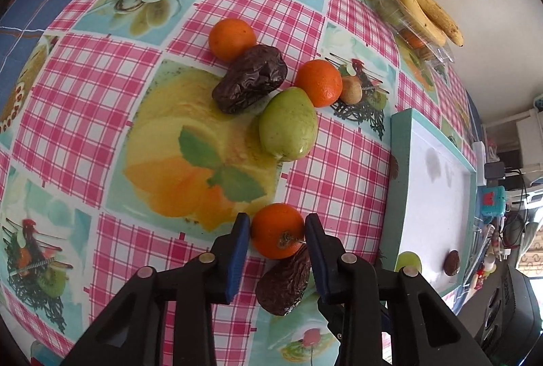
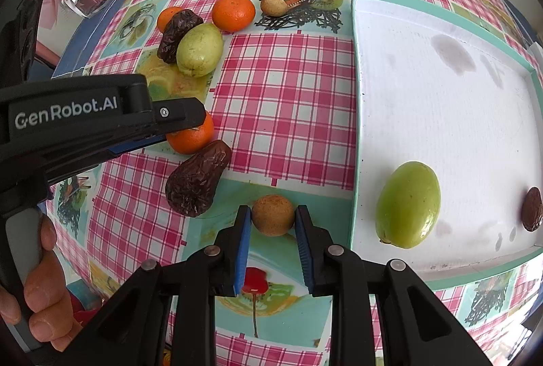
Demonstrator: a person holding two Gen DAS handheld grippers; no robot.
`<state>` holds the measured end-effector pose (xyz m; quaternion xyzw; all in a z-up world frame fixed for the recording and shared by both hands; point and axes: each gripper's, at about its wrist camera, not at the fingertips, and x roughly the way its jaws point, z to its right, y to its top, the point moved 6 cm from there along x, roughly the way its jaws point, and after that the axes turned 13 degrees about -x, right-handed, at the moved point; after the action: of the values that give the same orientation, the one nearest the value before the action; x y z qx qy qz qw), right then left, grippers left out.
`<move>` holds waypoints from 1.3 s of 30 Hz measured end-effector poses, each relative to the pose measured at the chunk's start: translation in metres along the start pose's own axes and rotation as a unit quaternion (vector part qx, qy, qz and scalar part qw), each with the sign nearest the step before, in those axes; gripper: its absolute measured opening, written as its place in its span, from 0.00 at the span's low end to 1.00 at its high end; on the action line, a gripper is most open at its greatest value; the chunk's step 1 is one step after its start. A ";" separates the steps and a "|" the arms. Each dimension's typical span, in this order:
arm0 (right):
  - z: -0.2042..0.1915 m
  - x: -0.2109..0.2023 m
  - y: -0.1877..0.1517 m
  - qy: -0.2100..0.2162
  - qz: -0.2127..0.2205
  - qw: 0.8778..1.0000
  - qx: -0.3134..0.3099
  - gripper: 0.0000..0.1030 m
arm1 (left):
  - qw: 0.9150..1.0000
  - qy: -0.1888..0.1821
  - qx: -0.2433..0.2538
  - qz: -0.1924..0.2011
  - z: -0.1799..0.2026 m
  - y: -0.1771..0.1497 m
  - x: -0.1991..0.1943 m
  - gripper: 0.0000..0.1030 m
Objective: Organize fruits
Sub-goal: 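Grasp the small brown fruit with the right tool while the left tool grasps an orange, then carry the brown fruit and orange over the white tray with both tools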
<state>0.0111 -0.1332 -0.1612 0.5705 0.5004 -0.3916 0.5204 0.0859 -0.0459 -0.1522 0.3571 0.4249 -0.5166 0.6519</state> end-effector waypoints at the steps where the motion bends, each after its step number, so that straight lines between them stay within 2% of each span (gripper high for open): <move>1: 0.000 0.000 0.000 0.000 0.000 1.000 0.000 0.27 | 1.000 0.000 0.000 0.000 -0.001 0.000 0.000 0.34; 5: 0.000 0.001 0.001 0.000 0.001 1.000 0.002 0.27 | 1.000 0.005 -0.010 0.008 -0.007 0.003 -0.004 0.33; 13: 0.004 -0.020 0.006 -0.020 0.035 0.999 0.010 0.27 | 0.997 0.019 -0.035 0.073 -0.021 0.019 -0.032 0.33; 19: 0.022 -0.051 0.011 -0.051 0.086 0.994 0.036 0.27 | 0.992 0.004 -0.029 0.125 -0.016 0.025 -0.063 0.33; 25: 0.062 -0.078 0.006 -0.106 0.115 0.984 0.090 0.27 | 0.987 -0.022 -0.016 0.160 0.000 0.023 -0.089 0.33; 28: 0.086 -0.084 0.001 -0.141 0.110 0.977 0.114 0.27 | 0.985 -0.033 -0.005 0.169 0.009 0.019 -0.098 0.33; 39: 0.165 -0.109 -0.039 -0.171 0.119 0.953 0.221 0.27 | 0.984 -0.057 0.066 0.157 0.064 -0.017 -0.095 0.33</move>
<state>-0.0360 -0.3149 -0.0890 0.6509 0.2334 -0.5194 0.5021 0.0715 -0.0718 -0.0404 0.4321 0.2906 -0.4542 0.7228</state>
